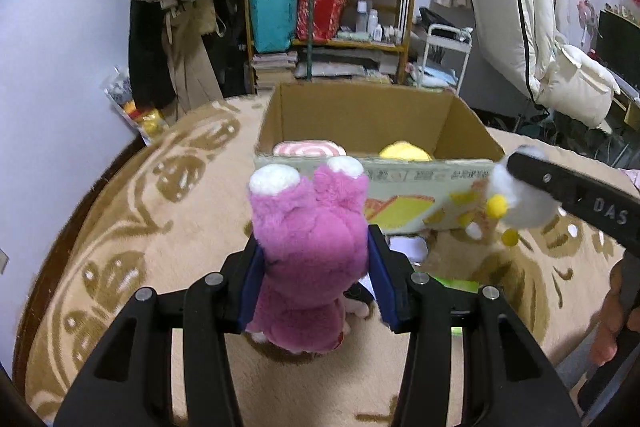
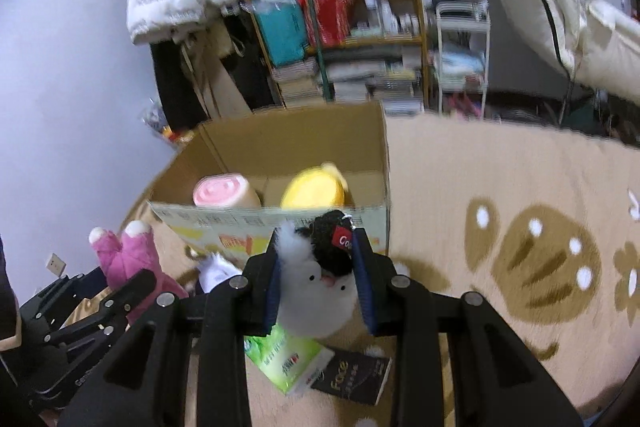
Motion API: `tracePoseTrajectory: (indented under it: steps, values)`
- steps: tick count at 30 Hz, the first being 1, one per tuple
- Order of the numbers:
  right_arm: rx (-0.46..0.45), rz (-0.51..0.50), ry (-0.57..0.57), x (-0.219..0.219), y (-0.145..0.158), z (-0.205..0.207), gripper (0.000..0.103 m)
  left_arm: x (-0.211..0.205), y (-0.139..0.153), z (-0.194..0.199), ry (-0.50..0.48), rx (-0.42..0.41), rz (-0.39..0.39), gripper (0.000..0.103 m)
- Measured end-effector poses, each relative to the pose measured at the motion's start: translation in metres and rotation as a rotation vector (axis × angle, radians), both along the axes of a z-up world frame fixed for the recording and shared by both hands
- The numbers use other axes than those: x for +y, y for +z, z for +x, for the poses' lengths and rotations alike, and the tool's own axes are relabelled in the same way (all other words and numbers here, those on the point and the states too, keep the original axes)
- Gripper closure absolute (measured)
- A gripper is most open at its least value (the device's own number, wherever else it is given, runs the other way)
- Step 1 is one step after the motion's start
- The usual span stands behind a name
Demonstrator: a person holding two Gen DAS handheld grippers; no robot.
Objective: Organize soft objects
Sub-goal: 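Lift the pink bear with the left tool while the right tool carries the white plush over the box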
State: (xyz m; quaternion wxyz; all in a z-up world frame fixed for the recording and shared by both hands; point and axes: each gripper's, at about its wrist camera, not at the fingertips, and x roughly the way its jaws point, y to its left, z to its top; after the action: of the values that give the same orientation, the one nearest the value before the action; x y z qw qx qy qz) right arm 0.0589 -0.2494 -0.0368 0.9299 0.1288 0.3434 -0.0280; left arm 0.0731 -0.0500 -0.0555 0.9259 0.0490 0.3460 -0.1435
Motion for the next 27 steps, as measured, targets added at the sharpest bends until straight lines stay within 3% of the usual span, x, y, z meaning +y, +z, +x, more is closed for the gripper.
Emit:
tracePoseTrajectory:
  steps: [8, 18, 27]
  values:
    - [-0.136, -0.053, 0.026, 0.012, 0.027, -0.014, 0.069, 0.006, 0.016, -0.004, 0.001, -0.078, -0.039, 0.056]
    - [-0.196, -0.054, 0.023, 0.009, 0.04, -0.012, 0.07, 0.01, 0.035, 0.0, 0.023, -0.159, -0.056, 0.056]
    - [-0.235, -0.063, 0.007, 0.006, 0.046, -0.004, 0.069, -0.001, 0.047, 0.007, -0.026, -0.213, -0.053, 0.056]
